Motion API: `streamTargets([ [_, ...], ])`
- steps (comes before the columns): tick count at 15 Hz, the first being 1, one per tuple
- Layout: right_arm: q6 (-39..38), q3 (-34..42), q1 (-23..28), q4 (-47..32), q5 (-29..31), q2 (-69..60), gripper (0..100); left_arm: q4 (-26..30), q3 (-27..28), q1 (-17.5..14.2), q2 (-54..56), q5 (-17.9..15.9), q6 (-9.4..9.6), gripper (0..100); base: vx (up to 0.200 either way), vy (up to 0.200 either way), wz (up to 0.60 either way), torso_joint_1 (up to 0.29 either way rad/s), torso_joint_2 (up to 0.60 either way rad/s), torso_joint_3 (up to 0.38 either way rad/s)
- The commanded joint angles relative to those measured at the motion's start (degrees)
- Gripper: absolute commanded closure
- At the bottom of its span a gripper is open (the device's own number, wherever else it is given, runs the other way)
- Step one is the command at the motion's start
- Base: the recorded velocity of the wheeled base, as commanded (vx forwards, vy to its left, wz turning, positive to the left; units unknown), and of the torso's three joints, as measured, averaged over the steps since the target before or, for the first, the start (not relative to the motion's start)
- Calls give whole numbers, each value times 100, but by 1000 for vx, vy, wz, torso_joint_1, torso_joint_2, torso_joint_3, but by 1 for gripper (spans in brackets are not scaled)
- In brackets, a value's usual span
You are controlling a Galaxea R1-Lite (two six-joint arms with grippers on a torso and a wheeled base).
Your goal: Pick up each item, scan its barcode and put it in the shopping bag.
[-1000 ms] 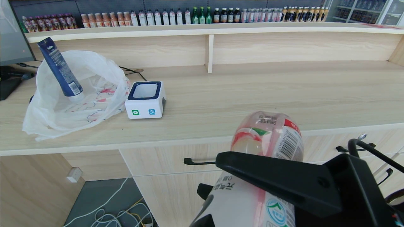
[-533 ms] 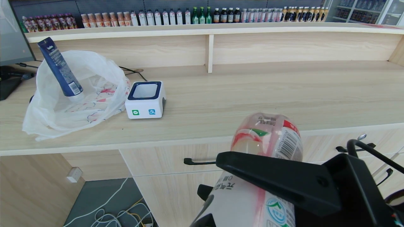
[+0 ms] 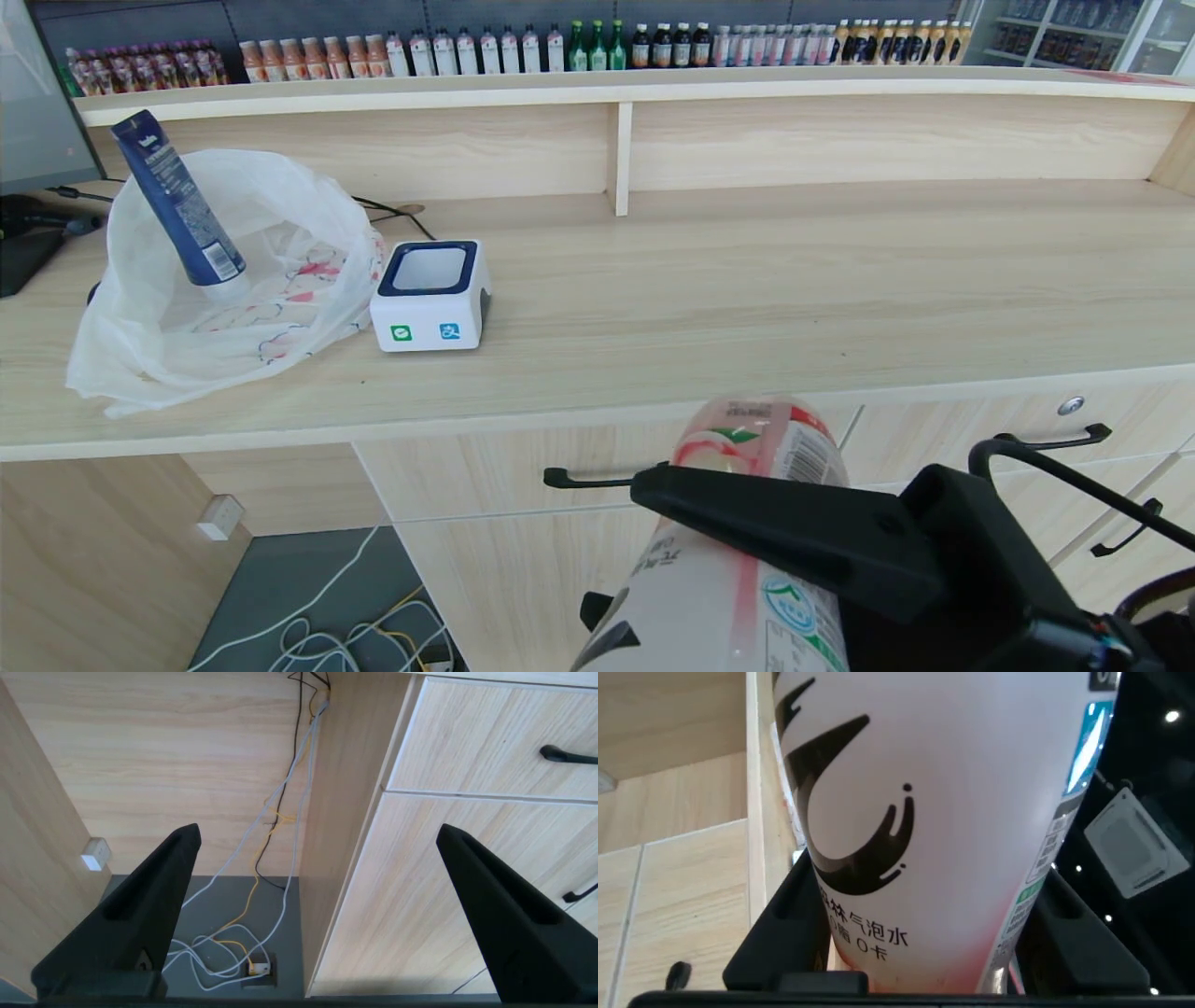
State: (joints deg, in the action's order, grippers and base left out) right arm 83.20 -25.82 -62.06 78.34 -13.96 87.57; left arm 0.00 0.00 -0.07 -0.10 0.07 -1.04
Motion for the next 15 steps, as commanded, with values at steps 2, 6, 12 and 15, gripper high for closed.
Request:
streamTargets([
  [2,-577,262,10,24,34,-38,100,0,0,-1,1,1,-2,0,0,0,0,0,0,0],
  [6,-1983,613,54,279,148,-143,100,0,0,-1,1,1,-2,0,0,0,0,0,0,0],
  [12,-4655,51,581,305,157,85,100,0,0,-1,1,1,-2,0,0,0,0,0,0,0],
  [15,-5560,-257,792,507,157,428,100,0,0,-1,1,1,-2,0,0,0,0,0,0,0],
])
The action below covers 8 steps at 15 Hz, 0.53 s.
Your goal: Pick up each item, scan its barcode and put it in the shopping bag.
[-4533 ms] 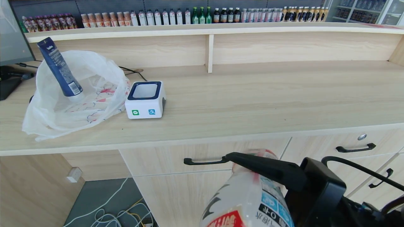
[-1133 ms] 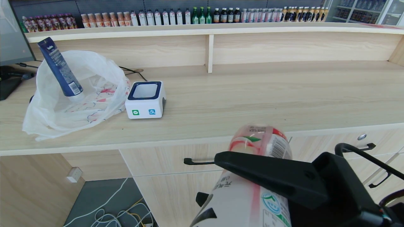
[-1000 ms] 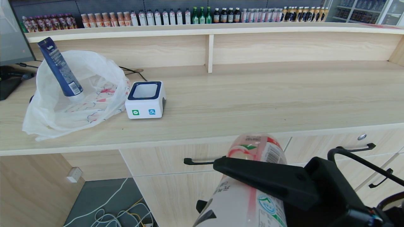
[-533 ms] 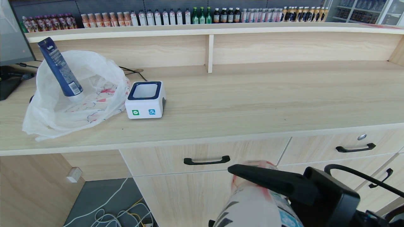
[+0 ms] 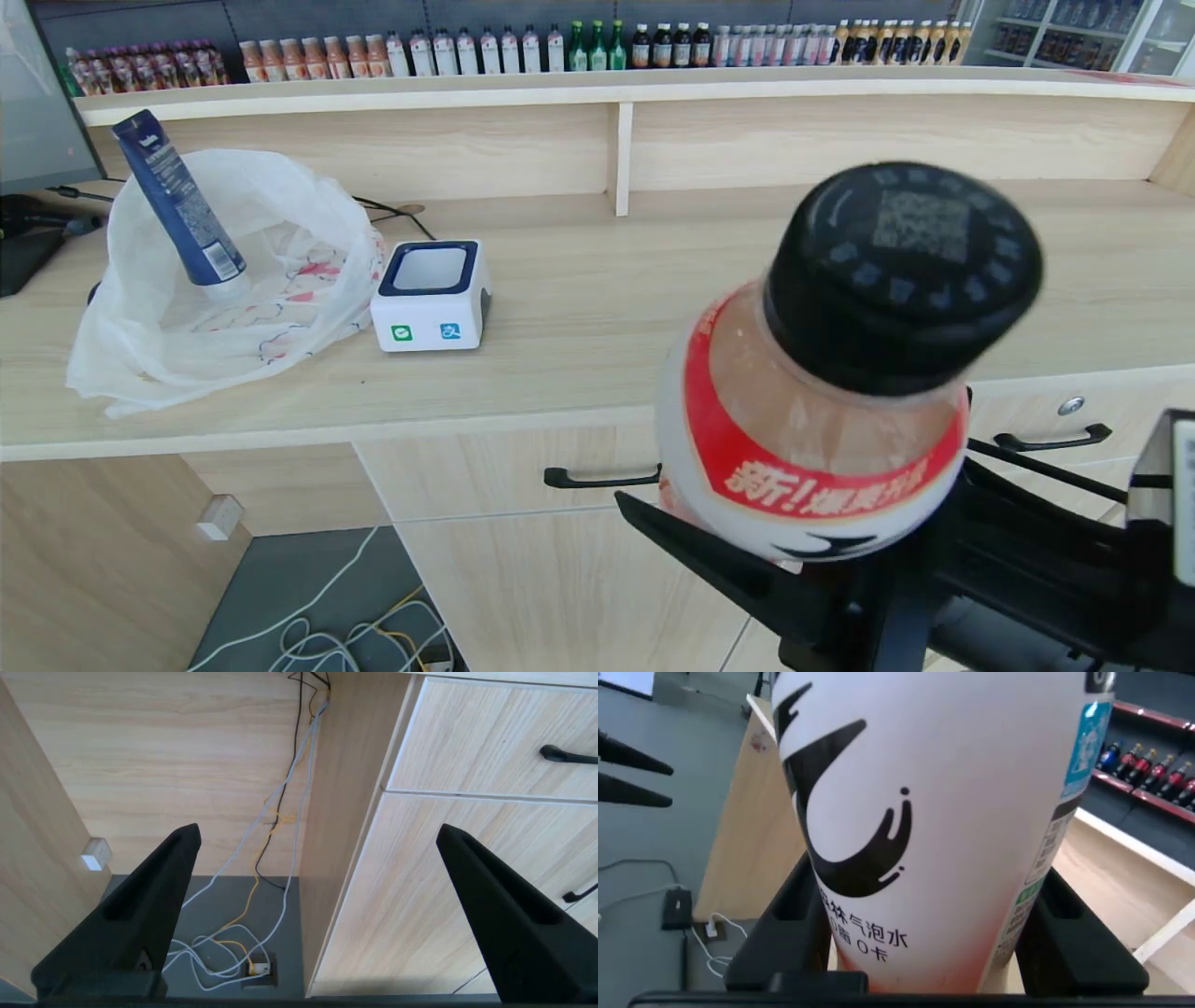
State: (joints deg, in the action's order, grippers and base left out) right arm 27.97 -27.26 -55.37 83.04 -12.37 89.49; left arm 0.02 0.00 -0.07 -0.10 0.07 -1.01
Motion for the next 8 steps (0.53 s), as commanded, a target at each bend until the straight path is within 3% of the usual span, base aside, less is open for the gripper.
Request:
streamTargets([
  [1,-327,-78,237,63,-2,332,100,-2,0,-1,1,1,-4,0,0,0,0,0,0,0],
  [5,-1584,-210,712,696,429,657,100,-2,0,-1,1,1,-4,0,0,0,0,0,0,0],
  [8,-1935,-245,1292,696,939,701,100,-2,0,-1,1,1,-4,0,0,0,0,0,0,0],
])
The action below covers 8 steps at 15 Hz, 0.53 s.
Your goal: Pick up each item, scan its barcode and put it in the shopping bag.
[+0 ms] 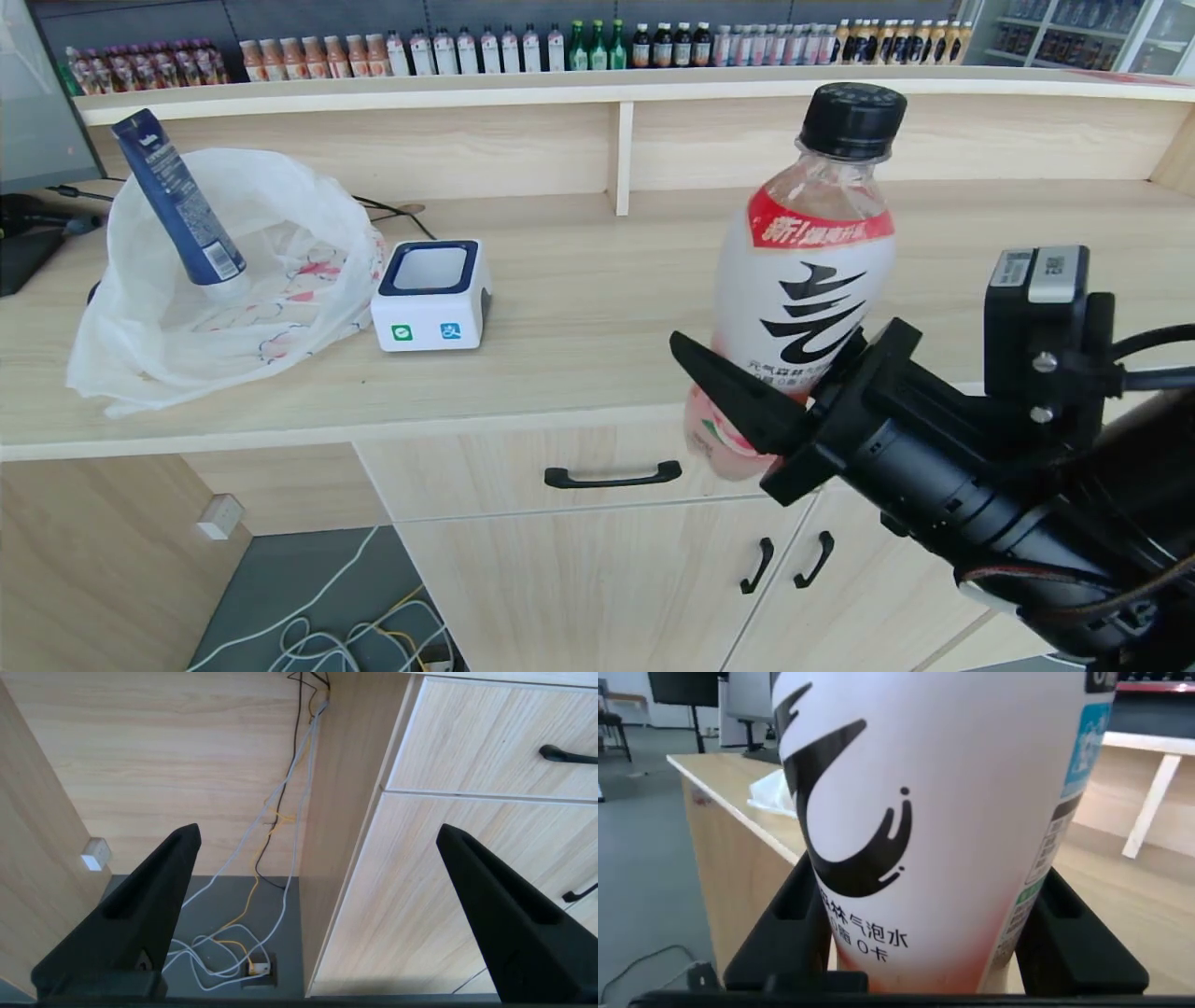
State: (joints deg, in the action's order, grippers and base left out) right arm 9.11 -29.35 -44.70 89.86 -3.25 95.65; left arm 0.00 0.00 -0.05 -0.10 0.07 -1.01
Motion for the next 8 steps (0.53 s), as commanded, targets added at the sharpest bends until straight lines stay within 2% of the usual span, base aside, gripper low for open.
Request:
streamTargets([
  [1,-76,-149,322,14,413,86,100,0,0,-4,1,1,-4,0,0,0,0,0,0,0],
  [4,-665,-141,348,14,1512,165,100,0,0,-4,1,1,-4,0,0,0,0,0,0,0],
  [5,-788,-264,445,14,1679,182,100,0,0,-4,1,1,-4,0,0,0,0,0,0,0],
  [8,-805,-501,586,14,1679,261,100,0,0,-4,1,1,5,0,0,0,0,0,0,0],
])
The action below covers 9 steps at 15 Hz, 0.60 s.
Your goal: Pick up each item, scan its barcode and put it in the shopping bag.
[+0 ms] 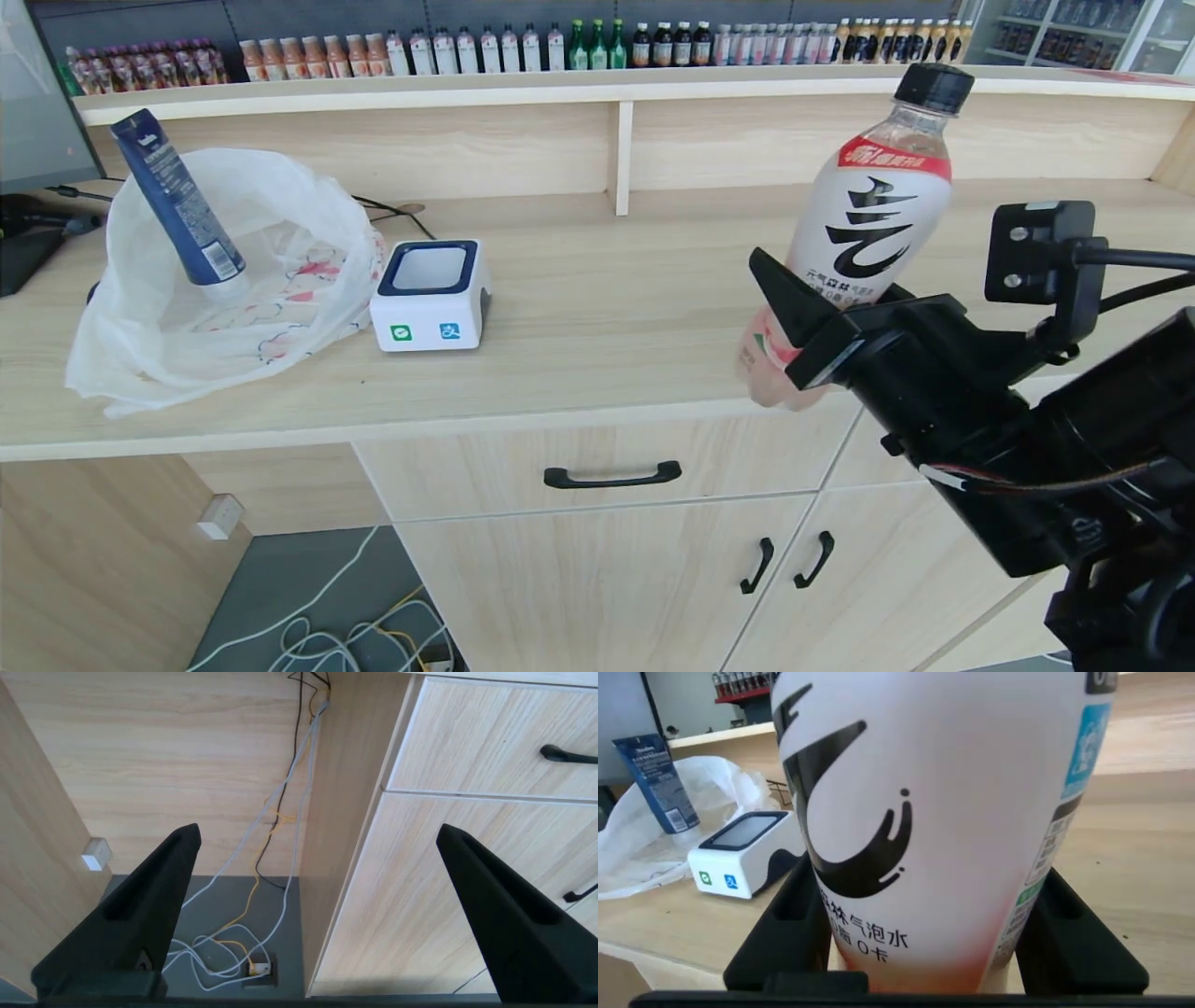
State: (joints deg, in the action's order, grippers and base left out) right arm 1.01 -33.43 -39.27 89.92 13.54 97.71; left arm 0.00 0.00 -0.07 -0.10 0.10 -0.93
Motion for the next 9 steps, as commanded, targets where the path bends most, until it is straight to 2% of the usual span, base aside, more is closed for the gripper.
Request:
streamTargets([
  [1,4,-103,42,8,-1,55,100,0,0,-1,1,-1,-4,0,0,0,0,0,0,0],
  [4,4,-120,121,8,-1,38,100,0,0,-1,-8,-1,-22,0,0,0,0,0,0,0],
  [9,4,-6,279,8,-1,-103,100,0,0,-1,1,-1,-22,0,0,200,0,1,4,4],
])
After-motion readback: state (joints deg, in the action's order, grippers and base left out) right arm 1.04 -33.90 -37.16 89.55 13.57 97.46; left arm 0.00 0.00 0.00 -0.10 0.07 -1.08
